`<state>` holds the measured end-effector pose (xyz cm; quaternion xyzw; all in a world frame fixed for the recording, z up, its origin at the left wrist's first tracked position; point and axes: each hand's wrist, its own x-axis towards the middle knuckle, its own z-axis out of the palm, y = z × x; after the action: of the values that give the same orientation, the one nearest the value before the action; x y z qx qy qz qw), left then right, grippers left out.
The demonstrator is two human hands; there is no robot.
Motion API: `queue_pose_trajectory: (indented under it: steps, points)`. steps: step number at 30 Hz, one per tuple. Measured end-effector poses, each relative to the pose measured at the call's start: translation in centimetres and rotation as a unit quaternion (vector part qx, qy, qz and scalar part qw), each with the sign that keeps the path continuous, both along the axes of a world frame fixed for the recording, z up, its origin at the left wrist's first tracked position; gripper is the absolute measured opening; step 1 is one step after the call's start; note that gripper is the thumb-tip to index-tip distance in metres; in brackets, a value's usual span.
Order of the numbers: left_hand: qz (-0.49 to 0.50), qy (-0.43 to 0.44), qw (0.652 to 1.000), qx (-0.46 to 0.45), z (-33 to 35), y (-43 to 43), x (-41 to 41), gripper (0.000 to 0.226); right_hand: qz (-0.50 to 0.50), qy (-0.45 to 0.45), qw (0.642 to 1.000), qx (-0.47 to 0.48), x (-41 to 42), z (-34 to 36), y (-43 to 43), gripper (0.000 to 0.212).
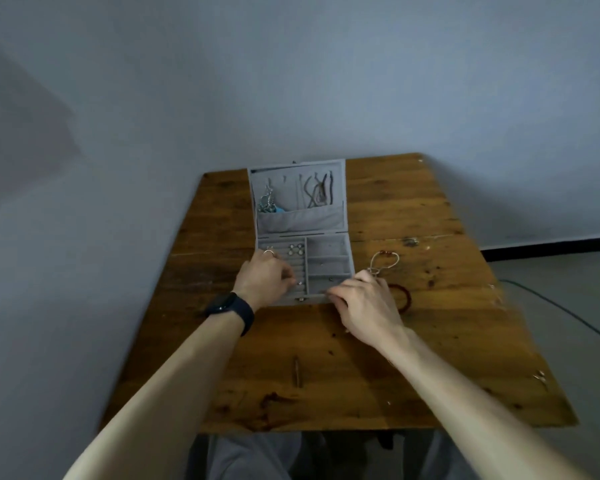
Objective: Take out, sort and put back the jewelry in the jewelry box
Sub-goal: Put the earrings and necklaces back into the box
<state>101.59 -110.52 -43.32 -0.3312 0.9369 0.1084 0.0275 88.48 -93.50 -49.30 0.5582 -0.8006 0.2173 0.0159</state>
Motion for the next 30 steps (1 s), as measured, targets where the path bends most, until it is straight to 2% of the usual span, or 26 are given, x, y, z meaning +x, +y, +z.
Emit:
queue_pose_trajectory:
  steps: [7, 13, 18, 22, 30]
  points:
    - [-0.016, -0.035, 0.999, -0.027, 0.6, 0.3, -0.9, 0.021, -0.006, -0.005, 1.000, -0.015, 0.0, -0.5, 0.0, 0.023]
    - [-0.001, -0.019, 0.995, -0.099, 0.3, 0.9, -1.5, 0.018, -0.006, -0.015, 1.000, -0.020, 0.1, -0.5, 0.0, 0.022]
    - [0.003, -0.044, 0.995, -0.089, 1.1, 0.7, -2.1, 0.011, -0.008, -0.017, 1.000, -0.025, 0.2, -0.3, 0.0, 0.020]
    - [0.004, -0.066, 0.996, -0.065, 1.4, 0.4, -2.4, 0.020, -0.008, -0.007, 1.000, -0.014, 0.1, -0.3, 0.0, 0.022]
    - [0.006, -0.071, 0.993, -0.091, 1.1, 0.5, -2.5, 0.025, -0.007, -0.011, 1.000, -0.003, 0.1, -0.1, 0.0, 0.023]
